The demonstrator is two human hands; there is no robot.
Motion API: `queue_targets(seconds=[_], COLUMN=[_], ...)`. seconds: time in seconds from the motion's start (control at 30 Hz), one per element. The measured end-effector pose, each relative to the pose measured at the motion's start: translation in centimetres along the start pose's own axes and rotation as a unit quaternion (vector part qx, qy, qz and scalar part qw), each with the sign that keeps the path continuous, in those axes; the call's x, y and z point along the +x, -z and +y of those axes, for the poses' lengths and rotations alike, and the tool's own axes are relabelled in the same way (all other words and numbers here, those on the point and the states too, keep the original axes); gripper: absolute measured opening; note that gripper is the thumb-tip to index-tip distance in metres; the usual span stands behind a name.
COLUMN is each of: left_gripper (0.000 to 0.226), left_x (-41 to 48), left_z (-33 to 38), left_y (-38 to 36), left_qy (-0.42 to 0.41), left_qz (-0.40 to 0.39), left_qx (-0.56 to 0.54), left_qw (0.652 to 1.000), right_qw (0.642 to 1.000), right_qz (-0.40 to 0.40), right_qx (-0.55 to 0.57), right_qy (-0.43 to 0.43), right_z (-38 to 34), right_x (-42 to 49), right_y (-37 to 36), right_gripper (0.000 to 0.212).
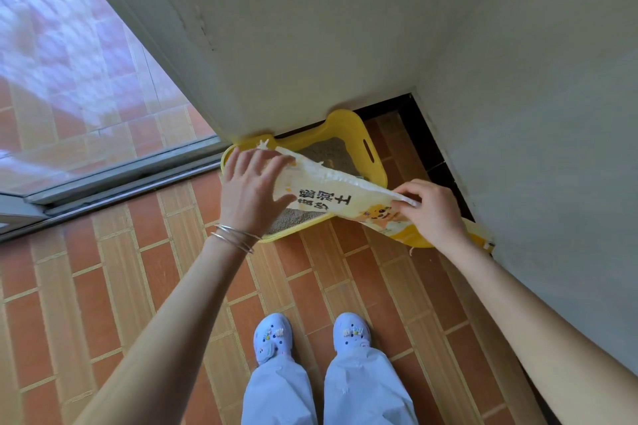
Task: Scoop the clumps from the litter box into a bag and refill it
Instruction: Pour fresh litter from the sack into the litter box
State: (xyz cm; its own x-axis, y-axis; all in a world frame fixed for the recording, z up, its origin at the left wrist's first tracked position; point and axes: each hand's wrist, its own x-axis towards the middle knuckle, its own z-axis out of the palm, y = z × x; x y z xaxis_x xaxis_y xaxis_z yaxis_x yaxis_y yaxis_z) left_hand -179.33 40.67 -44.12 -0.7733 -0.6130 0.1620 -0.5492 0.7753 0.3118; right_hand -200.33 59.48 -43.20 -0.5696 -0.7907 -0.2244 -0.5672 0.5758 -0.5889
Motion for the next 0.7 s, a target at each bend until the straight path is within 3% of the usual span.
queue_targets(seconds=[0.13, 0.23, 0.4, 0.57, 0.7], left_gripper=[0.075, 0.06, 0.033, 0.015, 0.01], left_x=[-0.9, -0.8, 0.6, 2.8, 3.6], left_z=[-1.8, -1.8, -0.1, 1.8, 3.3], left_y=[0.7, 0.6, 0.5, 1.1, 0.9], left_qy=[0.088, 0.096, 0.176, 0.156, 0.08], left_qz=[0.035, 0.045, 0.044, 0.048, 0.011], left_qx=[-0.019, -0.05, -0.211, -0.234, -0.227], left_qw=[0.995, 0.993, 0.96, 0.958, 0.971], right_qw=[0.999, 0.996, 0.983, 0.983, 0.994], right_qz=[-0.007, -0.017, -0.043, -0.086, -0.063], right_qx=[0.015, 0.067, 0.138, 0.105, 0.085], right_qy=[-0.027, -0.062, -0.116, -0.126, -0.029], right_z=[0.8, 1.2, 1.6, 2.3, 0.4], right_x=[-0.1, -0.3, -1.3, -2.3, -2.3], right_y=[0.6, 0.9, 1.2, 1.6, 2.0], right_gripper=[0.008, 0.009, 0.012, 0.022, 0.04])
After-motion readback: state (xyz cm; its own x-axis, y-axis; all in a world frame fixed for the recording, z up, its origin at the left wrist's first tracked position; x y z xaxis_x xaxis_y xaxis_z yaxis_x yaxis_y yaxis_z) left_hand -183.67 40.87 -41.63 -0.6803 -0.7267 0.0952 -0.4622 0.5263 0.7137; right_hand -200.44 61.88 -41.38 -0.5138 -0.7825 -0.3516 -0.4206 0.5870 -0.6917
